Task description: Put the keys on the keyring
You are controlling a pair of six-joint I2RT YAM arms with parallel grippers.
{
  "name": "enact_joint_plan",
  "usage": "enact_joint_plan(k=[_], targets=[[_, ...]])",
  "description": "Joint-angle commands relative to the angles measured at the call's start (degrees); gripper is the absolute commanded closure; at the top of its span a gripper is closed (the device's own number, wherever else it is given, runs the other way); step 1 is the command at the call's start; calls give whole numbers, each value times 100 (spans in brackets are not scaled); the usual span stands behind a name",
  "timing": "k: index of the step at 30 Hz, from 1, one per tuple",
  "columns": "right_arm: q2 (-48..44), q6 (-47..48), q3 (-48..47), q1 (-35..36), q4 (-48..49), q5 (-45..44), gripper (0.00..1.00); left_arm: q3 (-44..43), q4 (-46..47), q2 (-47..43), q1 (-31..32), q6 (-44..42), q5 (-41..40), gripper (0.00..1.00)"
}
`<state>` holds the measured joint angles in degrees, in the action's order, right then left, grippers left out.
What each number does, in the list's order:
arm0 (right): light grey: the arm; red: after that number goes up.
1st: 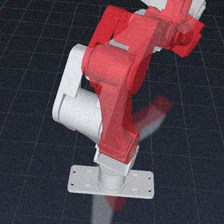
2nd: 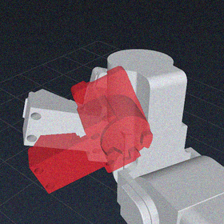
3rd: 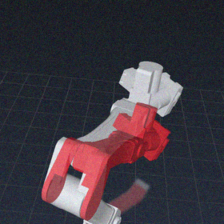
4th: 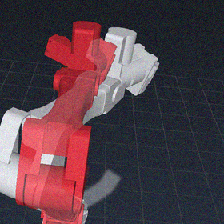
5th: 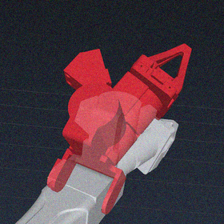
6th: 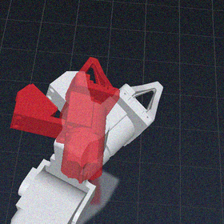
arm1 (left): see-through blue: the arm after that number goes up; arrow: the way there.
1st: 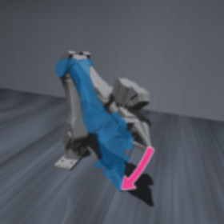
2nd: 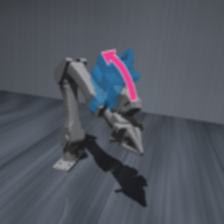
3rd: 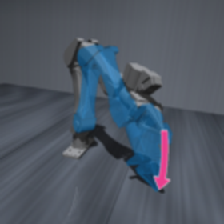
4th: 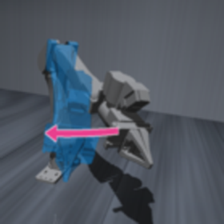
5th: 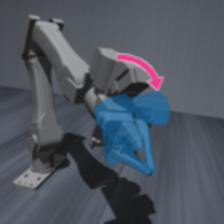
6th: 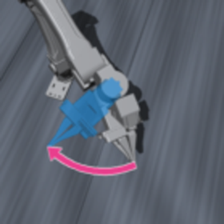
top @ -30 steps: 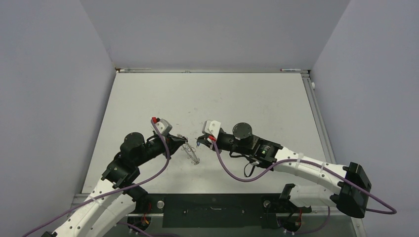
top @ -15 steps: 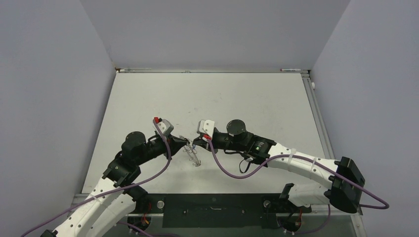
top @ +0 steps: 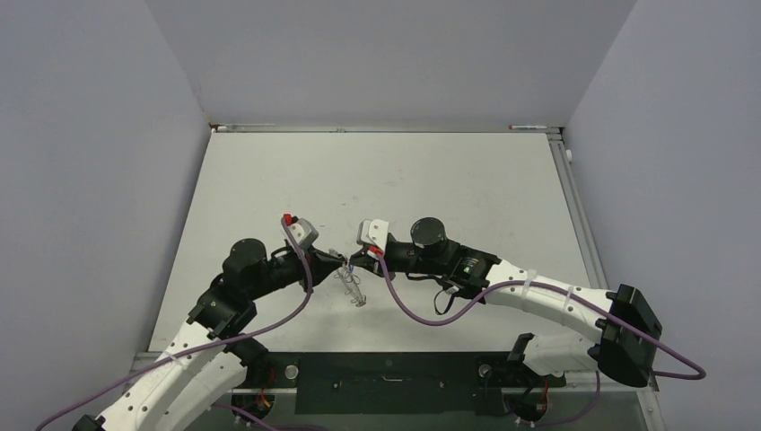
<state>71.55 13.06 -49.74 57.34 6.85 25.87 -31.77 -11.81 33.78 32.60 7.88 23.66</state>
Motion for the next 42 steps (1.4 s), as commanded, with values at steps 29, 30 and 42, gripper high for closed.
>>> enact_joint_plan(k=[29, 30, 42], targets=[[89, -76, -168, -117, 536, 206, 95, -178, 513, 15, 89, 65, 393, 100], [91, -90, -168, -117, 542, 201, 95, -174, 520, 15, 89, 65, 398, 100], [144, -212, -216, -190, 467, 24, 95, -172, 534, -10, 89, 65, 411, 100]])
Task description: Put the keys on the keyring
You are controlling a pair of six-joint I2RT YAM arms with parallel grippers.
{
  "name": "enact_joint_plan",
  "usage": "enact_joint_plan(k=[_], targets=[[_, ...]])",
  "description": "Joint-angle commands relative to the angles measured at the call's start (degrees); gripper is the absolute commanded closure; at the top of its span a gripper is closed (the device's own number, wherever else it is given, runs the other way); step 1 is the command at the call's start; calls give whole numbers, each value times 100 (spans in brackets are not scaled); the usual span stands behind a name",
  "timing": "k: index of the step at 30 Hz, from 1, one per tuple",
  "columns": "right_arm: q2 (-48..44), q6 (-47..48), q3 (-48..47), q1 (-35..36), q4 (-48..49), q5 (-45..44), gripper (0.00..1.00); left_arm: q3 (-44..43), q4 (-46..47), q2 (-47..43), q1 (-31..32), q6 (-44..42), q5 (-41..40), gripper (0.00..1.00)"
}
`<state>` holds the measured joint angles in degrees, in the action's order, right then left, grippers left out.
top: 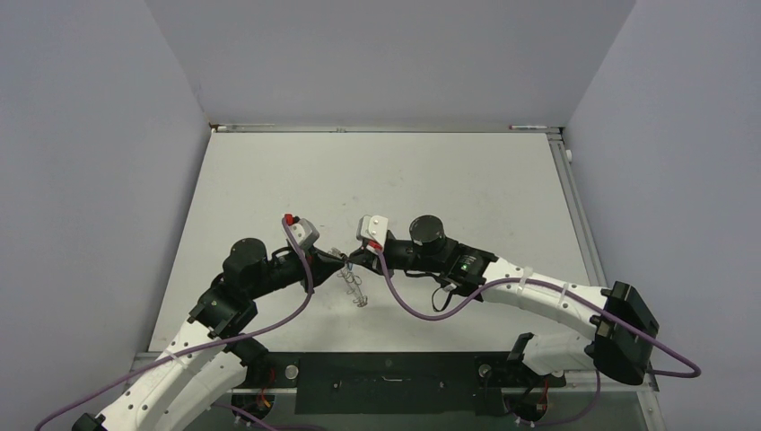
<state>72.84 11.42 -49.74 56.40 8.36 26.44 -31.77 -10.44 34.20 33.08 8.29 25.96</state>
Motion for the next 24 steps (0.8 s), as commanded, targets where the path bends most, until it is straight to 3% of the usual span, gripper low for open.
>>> enact_joint_plan(k=[1, 24], targets=[[0, -49, -206, -108, 315, -33, 95, -167, 394, -51, 41, 23, 182, 100], [-61, -131, -133, -214, 307, 75, 95, -172, 384, -126, 41, -12, 94, 100]])
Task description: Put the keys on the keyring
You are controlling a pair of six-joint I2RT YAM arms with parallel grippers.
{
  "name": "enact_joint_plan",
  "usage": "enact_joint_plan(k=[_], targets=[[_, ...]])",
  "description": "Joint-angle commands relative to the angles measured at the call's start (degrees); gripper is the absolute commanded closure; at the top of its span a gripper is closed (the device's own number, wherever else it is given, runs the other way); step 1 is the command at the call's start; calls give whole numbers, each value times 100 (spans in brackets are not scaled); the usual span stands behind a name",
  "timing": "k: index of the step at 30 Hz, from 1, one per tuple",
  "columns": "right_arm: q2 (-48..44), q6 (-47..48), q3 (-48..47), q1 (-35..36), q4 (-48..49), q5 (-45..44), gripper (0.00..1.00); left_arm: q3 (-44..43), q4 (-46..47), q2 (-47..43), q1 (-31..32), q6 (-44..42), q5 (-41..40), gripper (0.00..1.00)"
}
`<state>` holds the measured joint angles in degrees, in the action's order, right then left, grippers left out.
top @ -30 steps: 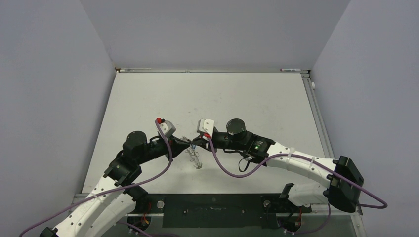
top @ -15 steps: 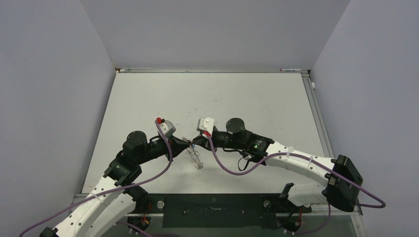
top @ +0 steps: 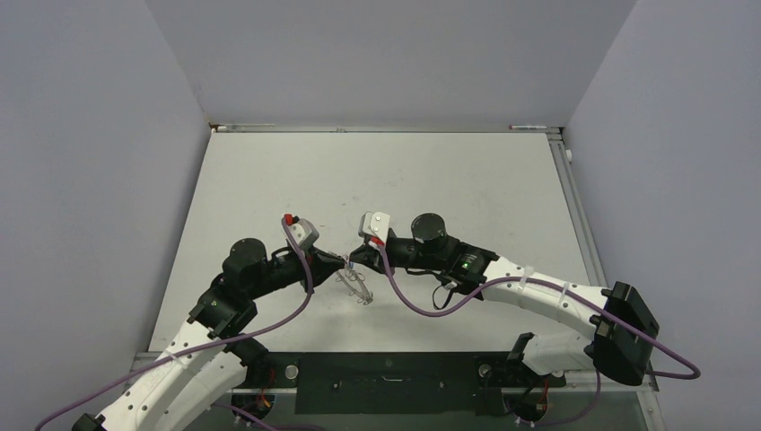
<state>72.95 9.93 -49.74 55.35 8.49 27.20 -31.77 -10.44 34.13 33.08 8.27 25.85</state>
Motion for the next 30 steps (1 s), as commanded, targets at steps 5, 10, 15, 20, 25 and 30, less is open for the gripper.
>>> enact_joint_plan(k=[5, 10, 15, 20, 25, 30], targets=[[-71, 11, -126, -112, 291, -37, 95, -172, 377, -130, 41, -19, 88, 100], [-91, -15, -81, -135, 352, -76, 95, -172, 376, -140, 41, -19, 79, 100], [-102, -25, -80, -139, 351, -92, 95, -172, 376, -149, 41, -27, 74, 100], [-111, -46, -63, -156, 355, -98, 94, -172, 367, -145, 41, -27, 70, 100], [-119, -69, -58, -167, 363, -102, 87, -172, 367, -144, 41, -27, 61, 100], [-124, -88, -54, -174, 377, -112, 86, -172, 367, -146, 41, -32, 64, 100]])
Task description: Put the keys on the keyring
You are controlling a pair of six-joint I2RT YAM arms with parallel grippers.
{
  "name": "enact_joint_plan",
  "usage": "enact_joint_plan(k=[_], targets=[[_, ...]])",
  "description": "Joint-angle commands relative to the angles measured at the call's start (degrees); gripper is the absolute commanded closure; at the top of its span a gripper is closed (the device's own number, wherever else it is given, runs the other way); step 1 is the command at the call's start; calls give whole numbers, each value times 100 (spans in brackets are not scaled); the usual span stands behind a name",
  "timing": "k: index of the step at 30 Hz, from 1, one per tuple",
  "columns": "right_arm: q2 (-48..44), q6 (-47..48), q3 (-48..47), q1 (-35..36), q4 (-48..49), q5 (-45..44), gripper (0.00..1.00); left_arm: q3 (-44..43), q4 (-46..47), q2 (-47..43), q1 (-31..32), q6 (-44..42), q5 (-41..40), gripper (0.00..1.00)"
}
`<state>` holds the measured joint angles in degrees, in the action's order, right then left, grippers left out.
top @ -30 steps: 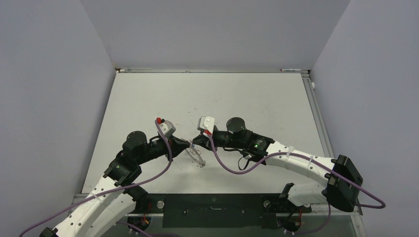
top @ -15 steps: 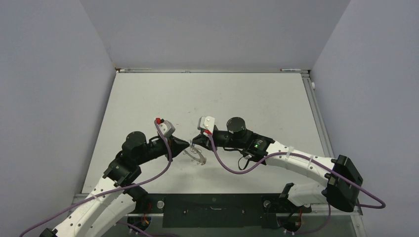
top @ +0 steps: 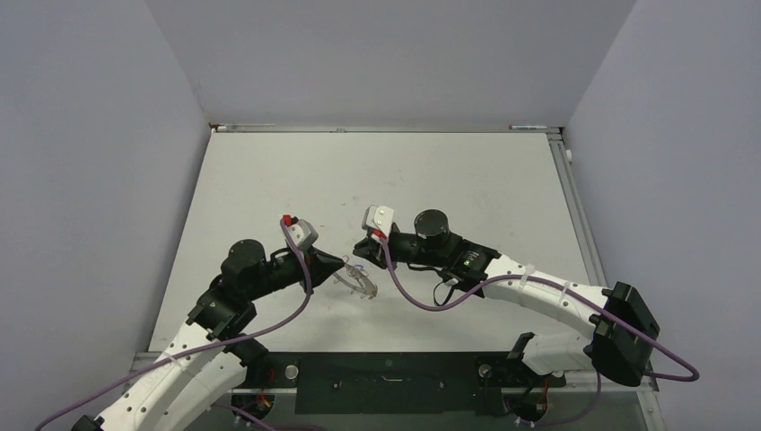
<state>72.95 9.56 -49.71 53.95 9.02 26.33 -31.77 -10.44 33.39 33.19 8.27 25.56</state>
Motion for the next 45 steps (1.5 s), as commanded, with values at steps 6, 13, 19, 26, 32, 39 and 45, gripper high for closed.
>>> enact_joint_plan(k=[6, 13, 19, 26, 32, 39, 45], targets=[[-150, -30, -29, -47, 346, 62, 95, -172, 367, -68, 30, -27, 89, 100], [-154, -356, 23, -49, 393, -936, 82, -194, 325, -108, 30, -66, -11, 100], [405, -1528, -179, -566, 79, -2559, 50, -278, 71, -265, 23, -207, -615, 100], [1459, -2171, -772, -753, -475, -2530, 42, -383, -219, -442, -58, -353, -1757, 100], [2478, -2412, -1559, -720, -854, -2132, 41, -346, -195, -732, -258, -355, -2144, 100], [3516, -2213, -2480, -668, -1592, -1710, 40, -339, -147, -749, -401, -300, -2020, 100], [4013, -3414, -3082, -505, -2281, -2561, 37, -346, -127, -736, -442, -285, -1932, 100]])
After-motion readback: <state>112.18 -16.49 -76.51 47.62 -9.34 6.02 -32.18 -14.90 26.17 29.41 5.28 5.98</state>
